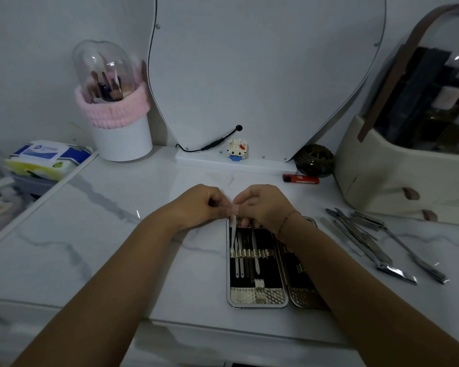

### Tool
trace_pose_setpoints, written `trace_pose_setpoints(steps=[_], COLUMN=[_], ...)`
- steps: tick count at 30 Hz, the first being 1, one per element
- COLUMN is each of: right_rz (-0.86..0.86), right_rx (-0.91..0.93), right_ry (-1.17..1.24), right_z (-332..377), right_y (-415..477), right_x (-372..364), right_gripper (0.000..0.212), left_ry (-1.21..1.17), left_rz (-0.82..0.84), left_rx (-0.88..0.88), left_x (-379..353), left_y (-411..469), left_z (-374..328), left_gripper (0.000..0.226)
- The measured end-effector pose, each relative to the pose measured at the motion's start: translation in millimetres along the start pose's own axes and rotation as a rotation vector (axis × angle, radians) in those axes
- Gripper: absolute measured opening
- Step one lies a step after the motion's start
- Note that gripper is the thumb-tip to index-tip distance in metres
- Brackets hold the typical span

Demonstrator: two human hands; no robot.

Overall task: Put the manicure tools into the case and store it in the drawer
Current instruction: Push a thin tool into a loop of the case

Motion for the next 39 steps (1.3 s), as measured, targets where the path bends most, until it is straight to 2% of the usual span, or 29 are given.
trace_pose_setpoints(steps=[6,9,16,23,31,39], right_rz=[-0.123,-0.176,-0.119,-0.071,-0.167,-0.065], right_rx=[0.033,0.074,0.052,0.058,0.078,0.089], right_ry=[0.106,0.083,-0.186,-0.167,-0.048,-0.227], right_z=[4,9,4,1,-3,-1], right_y=[-1,0,-8,-11,-8,-7], right_x=[18,40,58,54,59,51], right_gripper=[0.007,0.008,0.005,0.007,0.008,0.005], left_ry=[-0.009,-0.02,-0.042,-0.035,-0.031,-0.039], left_rz=[0.012,0.019,0.021,0.009,-0.005,-0.009], left_rx=[-0.014,-0.015,-0.018,-0.014,-0.001,0.021], left_x=[-2,-2,-2,-3,-3,-3], left_y=[0,-1,-1,0,0,1], left_z=[0,1,-2,-1,-1,2], left_gripper=[0.01,0.008,0.009,0.007,0.003,0.004])
Point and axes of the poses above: each hand's wrist, its own y-axis towards the middle knuckle, its own x-axis out of the back of the hand, z = x × y, the point moved 5 cm from there along y, towards the middle knuckle, and after that the axes turned 8 degrees about y, right-handed, at the moved point
